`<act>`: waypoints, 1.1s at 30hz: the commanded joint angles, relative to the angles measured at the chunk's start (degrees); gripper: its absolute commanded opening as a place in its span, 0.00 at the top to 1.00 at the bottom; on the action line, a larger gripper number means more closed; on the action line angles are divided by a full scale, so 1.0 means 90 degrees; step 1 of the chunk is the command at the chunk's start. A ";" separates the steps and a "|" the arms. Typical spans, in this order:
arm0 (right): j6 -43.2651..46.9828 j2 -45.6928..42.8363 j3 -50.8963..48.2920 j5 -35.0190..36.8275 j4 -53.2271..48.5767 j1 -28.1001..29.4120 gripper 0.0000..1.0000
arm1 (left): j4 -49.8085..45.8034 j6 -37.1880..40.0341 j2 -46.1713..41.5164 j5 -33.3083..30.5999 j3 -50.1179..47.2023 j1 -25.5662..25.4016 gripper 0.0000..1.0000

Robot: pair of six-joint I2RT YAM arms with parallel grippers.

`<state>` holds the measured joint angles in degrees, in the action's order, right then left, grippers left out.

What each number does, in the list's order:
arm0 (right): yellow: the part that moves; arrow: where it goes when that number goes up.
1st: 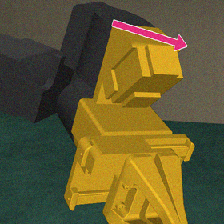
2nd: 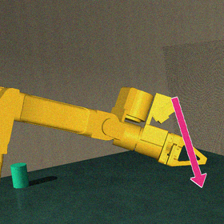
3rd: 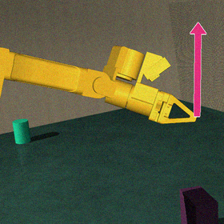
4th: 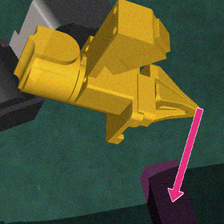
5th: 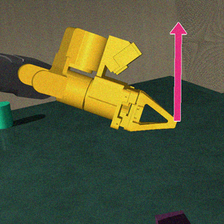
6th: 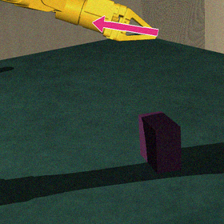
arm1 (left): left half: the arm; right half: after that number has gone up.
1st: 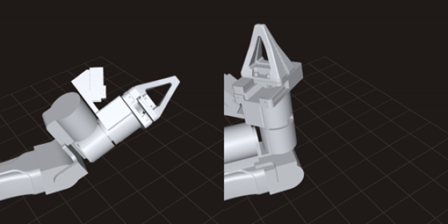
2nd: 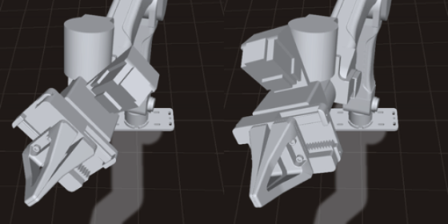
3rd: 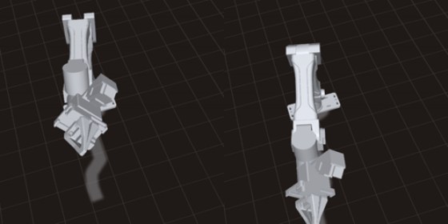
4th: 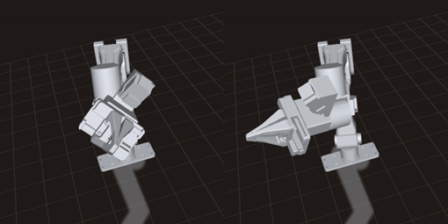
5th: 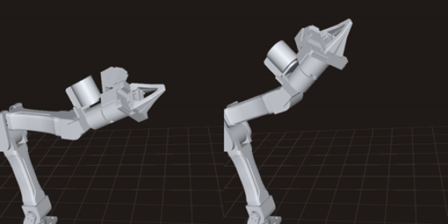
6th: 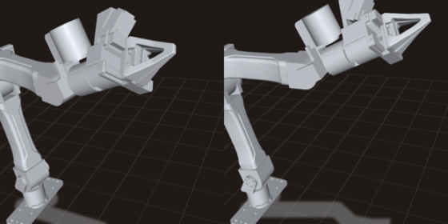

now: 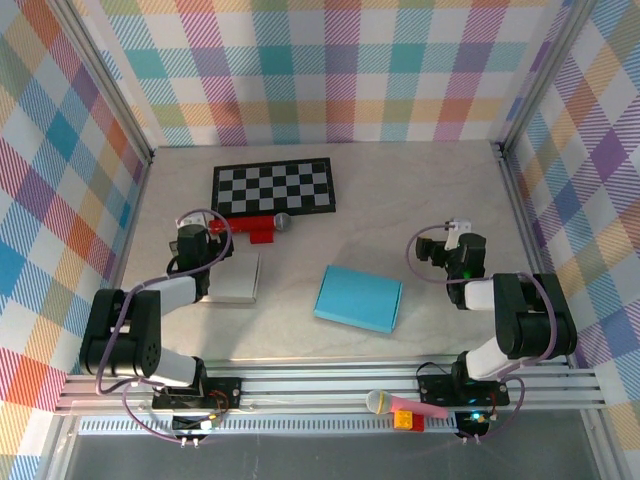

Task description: Fold the paper box

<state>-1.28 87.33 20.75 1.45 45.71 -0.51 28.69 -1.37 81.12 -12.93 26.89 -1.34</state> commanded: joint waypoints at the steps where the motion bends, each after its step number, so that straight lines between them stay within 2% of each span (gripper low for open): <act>1: -0.0102 0.0016 0.0113 0.0028 0.0510 0.0039 0.01 | 0.0892 0.0131 -0.0472 0.0131 -0.0516 0.0068 0.00; 4: -0.0086 0.0056 0.0238 0.0241 0.0315 0.0117 0.01 | 0.0905 0.0084 -0.0473 0.0182 -0.0533 0.0118 0.00; 11: 0.0022 0.0053 0.0242 0.0056 0.0311 0.0153 0.01 | -0.0602 0.0180 0.0533 0.0718 0.0797 0.0227 0.00; 14: 0.0100 0.0062 0.0287 -0.0124 0.0237 0.0154 0.01 | -0.0281 -0.0340 0.0613 0.0904 0.0768 0.0227 0.00; 16: 0.0110 0.0062 0.0299 -0.0161 0.0214 0.0150 0.01 | -0.0770 -0.0585 0.0708 0.0965 0.0981 0.0227 0.00; 18: 0.0103 0.0060 0.0306 -0.0161 0.0214 0.0148 0.01 | -0.0471 -0.0342 0.0687 0.1133 0.0869 0.0183 0.00; 21: 0.0103 0.0070 0.0302 -0.0161 0.0204 0.0149 0.01 | 0.0509 -0.0165 0.0691 0.0968 0.0386 0.0149 0.00; 24: 0.0112 0.0072 0.0311 -0.0161 0.0198 0.0151 0.01 | 0.0959 0.0036 0.0693 0.1042 0.0182 0.0030 0.00; 26: 0.0103 0.0072 0.0312 -0.0161 0.0184 0.0154 0.01 | 0.2031 0.0247 0.0921 0.0671 -0.0352 -0.0263 0.00; 27: 0.0103 0.0072 0.0316 -0.0161 0.0184 0.0147 0.01 | 0.3030 0.0373 0.1121 0.0637 -0.0693 -0.0322 0.00; 30: 0.0107 0.0072 0.0314 -0.0162 0.0192 0.0149 0.01 | 0.2986 0.0317 0.1014 0.0445 -0.0727 -0.0354 0.00; 32: 0.0107 0.0077 0.0321 -0.0161 0.0189 0.0145 0.01 | 0.2263 0.0246 0.1010 0.0385 -0.0341 -0.0339 0.00; 33: 0.0103 0.0082 0.0330 -0.0161 0.0175 0.0150 0.01 | 0.2260 0.0237 0.1021 0.0408 -0.0374 -0.0335 0.00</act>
<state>-0.97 87.35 22.61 0.97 46.65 0.45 46.68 0.51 90.06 -7.84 21.43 -4.47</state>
